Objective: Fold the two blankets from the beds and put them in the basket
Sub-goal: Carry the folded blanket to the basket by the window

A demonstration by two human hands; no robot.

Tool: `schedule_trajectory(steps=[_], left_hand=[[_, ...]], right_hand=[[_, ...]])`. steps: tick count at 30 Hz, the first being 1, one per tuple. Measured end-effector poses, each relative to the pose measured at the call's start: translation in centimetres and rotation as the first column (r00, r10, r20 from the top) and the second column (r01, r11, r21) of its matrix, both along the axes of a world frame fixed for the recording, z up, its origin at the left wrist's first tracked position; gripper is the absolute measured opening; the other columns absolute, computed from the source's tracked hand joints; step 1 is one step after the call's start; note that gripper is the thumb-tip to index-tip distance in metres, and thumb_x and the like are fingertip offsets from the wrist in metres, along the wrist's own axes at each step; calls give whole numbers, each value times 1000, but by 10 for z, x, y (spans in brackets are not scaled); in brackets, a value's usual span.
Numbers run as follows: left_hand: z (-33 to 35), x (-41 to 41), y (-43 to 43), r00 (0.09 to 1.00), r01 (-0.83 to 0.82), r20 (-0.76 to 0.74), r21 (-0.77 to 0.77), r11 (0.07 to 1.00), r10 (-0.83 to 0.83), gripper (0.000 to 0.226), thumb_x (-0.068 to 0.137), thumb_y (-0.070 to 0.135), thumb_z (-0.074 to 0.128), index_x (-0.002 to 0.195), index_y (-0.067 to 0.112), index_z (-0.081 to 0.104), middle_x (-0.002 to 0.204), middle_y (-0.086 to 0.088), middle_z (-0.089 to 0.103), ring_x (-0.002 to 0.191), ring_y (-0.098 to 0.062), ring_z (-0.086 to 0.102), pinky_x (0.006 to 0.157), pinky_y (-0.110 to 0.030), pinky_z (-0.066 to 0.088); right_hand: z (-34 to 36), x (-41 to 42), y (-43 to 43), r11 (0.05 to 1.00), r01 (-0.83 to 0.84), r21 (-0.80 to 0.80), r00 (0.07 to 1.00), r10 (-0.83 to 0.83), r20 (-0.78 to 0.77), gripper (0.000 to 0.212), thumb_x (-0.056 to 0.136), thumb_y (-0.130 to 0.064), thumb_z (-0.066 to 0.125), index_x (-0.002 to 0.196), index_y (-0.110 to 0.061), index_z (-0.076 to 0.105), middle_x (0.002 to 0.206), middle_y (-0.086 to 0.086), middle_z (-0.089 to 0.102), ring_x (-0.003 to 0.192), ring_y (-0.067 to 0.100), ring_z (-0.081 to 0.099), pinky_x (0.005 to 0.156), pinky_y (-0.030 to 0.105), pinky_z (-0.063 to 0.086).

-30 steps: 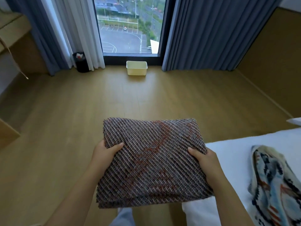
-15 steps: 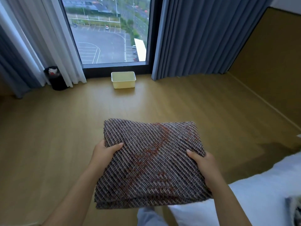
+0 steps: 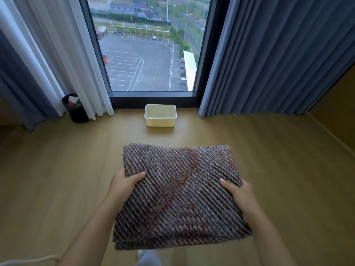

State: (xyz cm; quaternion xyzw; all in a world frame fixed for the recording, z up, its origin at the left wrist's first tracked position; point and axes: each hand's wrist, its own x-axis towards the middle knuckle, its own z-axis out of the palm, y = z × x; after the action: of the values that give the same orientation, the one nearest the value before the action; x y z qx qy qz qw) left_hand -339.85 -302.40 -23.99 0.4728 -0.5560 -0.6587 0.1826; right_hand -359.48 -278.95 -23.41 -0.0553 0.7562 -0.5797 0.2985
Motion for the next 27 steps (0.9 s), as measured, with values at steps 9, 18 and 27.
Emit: schedule_trajectory(steps=[9, 18, 27], left_hand=[[-3, -177, -182, 999, 11, 37, 13, 1000, -12, 32, 82, 17, 68, 111, 17, 55, 101, -3, 65, 87, -19, 64, 76, -32, 50], [-25, -377, -346, 998, -21, 63, 53, 998, 18, 30, 84, 15, 67, 109, 22, 52, 94, 2, 62, 83, -16, 62, 69, -29, 49], [-45, -547, -489, 979, -79, 194, 53, 995, 68, 28, 84, 7, 61, 109, 17, 54, 102, -5, 62, 86, -21, 60, 79, -34, 48]], right_hand=[[-14, -174, -178, 1000, 14, 20, 1000, -14, 27, 14, 77, -24, 73, 90, -21, 68, 89, -1, 74, 82, 22, 71, 73, 34, 55], [-49, -371, -339, 999, 13, 41, 999, -15, 43, 14, 76, -24, 74, 88, -18, 69, 89, -4, 74, 81, 18, 70, 70, 30, 53], [-58, -553, -505, 989, -88, 123, 996, 84, 35, 15, 80, -21, 70, 94, -18, 65, 90, -5, 70, 82, 14, 66, 73, 29, 50]])
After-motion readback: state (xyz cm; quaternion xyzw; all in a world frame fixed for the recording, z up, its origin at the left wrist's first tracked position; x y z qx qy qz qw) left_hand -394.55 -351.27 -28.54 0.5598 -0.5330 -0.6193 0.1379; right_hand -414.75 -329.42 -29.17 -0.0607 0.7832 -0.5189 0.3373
